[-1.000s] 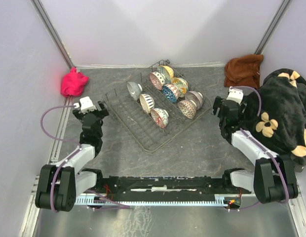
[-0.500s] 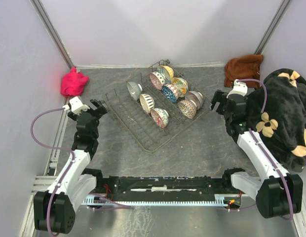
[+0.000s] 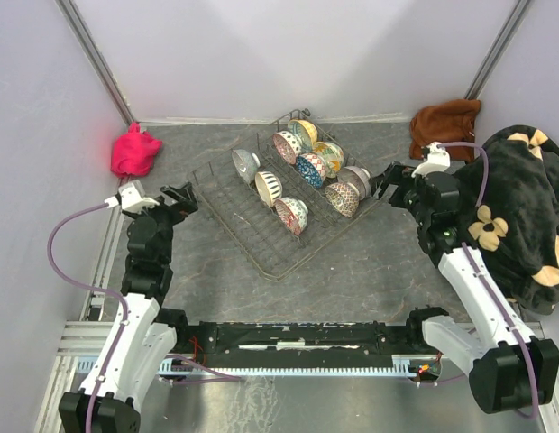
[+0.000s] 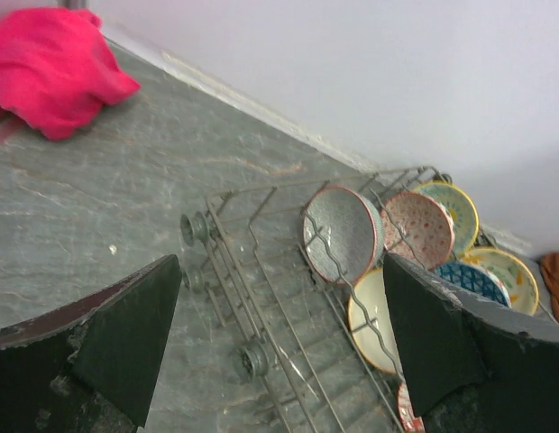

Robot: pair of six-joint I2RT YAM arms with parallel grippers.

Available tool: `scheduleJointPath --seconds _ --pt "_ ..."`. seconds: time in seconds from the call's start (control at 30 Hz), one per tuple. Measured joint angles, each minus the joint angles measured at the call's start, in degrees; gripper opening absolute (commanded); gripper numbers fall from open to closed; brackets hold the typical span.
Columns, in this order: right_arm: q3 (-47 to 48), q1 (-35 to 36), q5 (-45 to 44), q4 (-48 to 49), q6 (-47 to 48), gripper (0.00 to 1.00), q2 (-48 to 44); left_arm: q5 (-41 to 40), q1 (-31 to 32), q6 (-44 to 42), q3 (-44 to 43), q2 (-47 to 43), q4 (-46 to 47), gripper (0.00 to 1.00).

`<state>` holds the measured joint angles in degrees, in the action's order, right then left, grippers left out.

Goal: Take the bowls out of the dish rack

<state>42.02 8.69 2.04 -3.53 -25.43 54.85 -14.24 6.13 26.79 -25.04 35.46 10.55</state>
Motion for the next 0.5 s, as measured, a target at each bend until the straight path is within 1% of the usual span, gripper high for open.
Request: scheduleJointPath --seconds 0.1,0.2,0.37,0.5 --pt "1.2 1.2 1.4 -0.8 -0.1 0.99 1.2 1.8 0.0 0.6 -0.2 0.1 -1.4 0.98" --pt "3.3 5.2 0.3 -2.7 0.9 0.99 2.9 3.9 0.0 1.7 -0.4 0.1 -3.0 0.98" --pt "8.4 16.7 -7.2 -7.5 4.7 0.99 4.9 6.5 0.1 3.7 -2.3 0.1 -5.8 0.98" --pt "12.0 23.7 -14.8 -10.7 7.8 0.99 7.2 6.8 0.1 3.9 -4.0 0.0 -8.3 0.98"
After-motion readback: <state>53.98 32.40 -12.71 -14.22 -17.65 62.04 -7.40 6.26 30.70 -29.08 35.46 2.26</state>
